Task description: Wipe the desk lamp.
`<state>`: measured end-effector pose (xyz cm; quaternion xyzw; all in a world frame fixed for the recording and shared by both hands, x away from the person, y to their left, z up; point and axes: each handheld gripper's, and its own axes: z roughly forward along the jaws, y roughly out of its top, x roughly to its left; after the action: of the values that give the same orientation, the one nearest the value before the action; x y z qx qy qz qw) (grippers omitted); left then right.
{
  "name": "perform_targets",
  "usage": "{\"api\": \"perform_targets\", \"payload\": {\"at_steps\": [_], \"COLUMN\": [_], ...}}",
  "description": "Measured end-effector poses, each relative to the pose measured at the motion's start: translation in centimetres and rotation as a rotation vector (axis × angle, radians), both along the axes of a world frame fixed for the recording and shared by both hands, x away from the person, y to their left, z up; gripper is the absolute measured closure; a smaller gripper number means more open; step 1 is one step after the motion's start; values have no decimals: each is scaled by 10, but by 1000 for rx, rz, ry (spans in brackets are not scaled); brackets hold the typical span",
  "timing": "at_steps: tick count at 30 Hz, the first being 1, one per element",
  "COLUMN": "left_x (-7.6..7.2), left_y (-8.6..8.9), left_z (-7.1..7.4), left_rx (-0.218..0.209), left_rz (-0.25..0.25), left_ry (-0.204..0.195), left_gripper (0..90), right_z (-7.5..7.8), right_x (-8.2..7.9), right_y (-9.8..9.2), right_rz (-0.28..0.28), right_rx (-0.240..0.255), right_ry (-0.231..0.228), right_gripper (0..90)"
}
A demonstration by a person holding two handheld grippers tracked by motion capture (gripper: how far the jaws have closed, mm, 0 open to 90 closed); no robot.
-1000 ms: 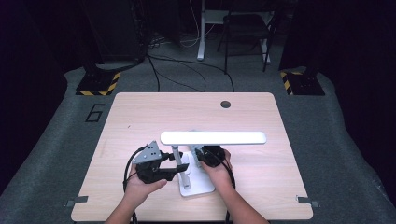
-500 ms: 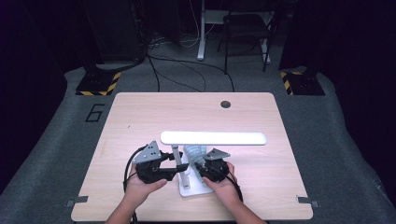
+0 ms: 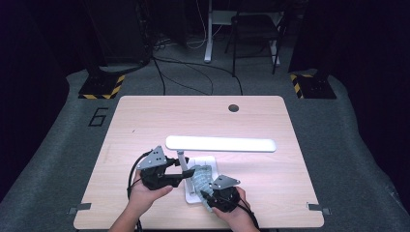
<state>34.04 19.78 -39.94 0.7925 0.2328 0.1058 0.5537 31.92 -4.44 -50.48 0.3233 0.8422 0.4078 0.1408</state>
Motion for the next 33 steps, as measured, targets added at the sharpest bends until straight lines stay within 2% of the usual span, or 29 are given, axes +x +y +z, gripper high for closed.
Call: {"api": "perform_targets", "payload": {"at_steps": [2, 3, 6, 7, 12, 16, 18, 21, 22, 24, 29, 33], "left_x": [0, -1, -1, -1, 0, 0, 0, 0, 0, 0, 0, 0], "left_y": [0, 0, -2, -2, -3, -3, -3, -3, -3, -3, -2, -2], "left_z": [0, 0, 0, 0, 1, 0, 0, 0, 0, 0, 0, 0], "left_rx": [2, 3, 8, 9, 19, 9, 9, 11, 10, 11, 11, 11], "left_rz": [1, -3, -3, -1, -10, -8, -8, -11, -10, -10, -13, -14], "left_ry": [-2, -2, -4, -5, -4, -5, -5, -5, -5, -5, -4, -4], "left_gripper": [518, 519, 519, 519, 519, 519, 519, 519, 519, 519, 518, 518], "right_z": [-2, -2, -3, -3, -2, 0, 1, 1, 2, 3, 4, 2], "right_x": [3, 4, 12, 12, 26, 35, 37, 41, 43, 48, 72, 90], "right_y": [-8, -13, -29, -29, -34, -26, -16, -1, 5, 13, 23, 24], "right_rz": [4, -11, -47, -47, -116, -143, -144, -118, -107, -114, -131, -171], "right_rx": [25, 35, 22, 22, 35, 43, 54, 41, 23, 20, 5, 11], "right_ry": [17, 25, 17, 17, 42, 41, 45, 23, 23, 27, 2, 10], "right_gripper": [608, 608, 609, 609, 608, 606, 604, 604, 602, 596, 585, 590]}}
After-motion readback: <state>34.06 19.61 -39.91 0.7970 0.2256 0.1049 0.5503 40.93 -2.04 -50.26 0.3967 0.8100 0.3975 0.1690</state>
